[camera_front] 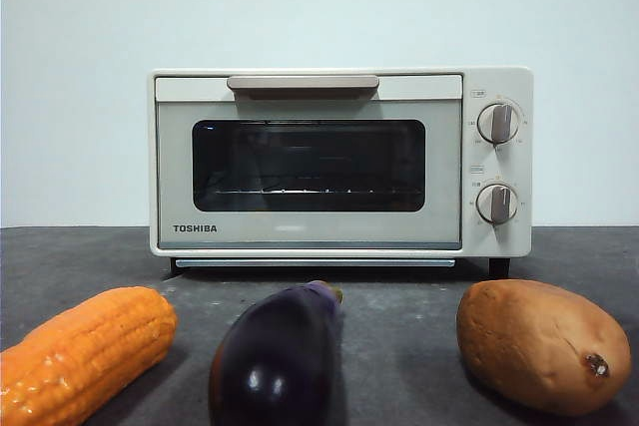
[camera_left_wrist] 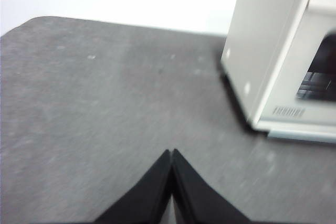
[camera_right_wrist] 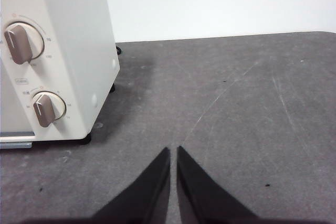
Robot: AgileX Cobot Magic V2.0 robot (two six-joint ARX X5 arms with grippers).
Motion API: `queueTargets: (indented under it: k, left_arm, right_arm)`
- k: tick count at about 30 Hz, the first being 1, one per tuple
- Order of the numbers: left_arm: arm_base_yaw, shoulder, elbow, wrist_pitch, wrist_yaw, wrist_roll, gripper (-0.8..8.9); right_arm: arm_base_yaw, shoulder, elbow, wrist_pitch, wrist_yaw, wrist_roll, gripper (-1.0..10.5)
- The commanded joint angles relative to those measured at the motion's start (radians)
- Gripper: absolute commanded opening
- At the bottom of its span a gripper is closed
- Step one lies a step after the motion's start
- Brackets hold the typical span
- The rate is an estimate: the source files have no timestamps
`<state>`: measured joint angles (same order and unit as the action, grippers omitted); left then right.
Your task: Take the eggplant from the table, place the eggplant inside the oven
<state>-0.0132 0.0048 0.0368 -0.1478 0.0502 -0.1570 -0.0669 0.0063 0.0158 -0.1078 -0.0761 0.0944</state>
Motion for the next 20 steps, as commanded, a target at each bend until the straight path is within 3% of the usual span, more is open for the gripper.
queueTargets:
  k: [1, 4, 7, 12, 16, 20]
  left_arm:
    - [0.002, -0.002, 0.0, 0.035, 0.002, -0.203, 0.04]
    - [0.002, -0.002, 0.0, 0.06, 0.002, -0.283, 0.04]
    - [0.002, -0.002, 0.002, 0.07, 0.005, -0.322, 0.04]
    - [0.002, -0.002, 0.003, 0.064, 0.079, -0.343, 0.04]
    - [0.002, 0.003, 0.026, 0.013, 0.112, -0.389, 0.04]
    - [0.002, 0.035, 0.095, -0.099, 0.116, -0.393, 0.04]
  right_arm:
    - [-0.001, -0.003, -0.003, 0.011, 0.0, 0.012, 0.1]
    - [-0.001, -0.003, -0.003, 0.011, -0.003, 0.044, 0.1]
    - [-0.001, -0.003, -0.003, 0.011, -0.002, 0.132, 0.1]
    - [-0.001, -0.003, 0.002, 0.01, -0.024, 0.256, 0.1]
    - [-0.001, -0.002, 0.041, -0.003, -0.084, 0.282, 0.0]
    - [-0.001, -0.002, 0.135, -0.103, -0.091, 0.305, 0.0]
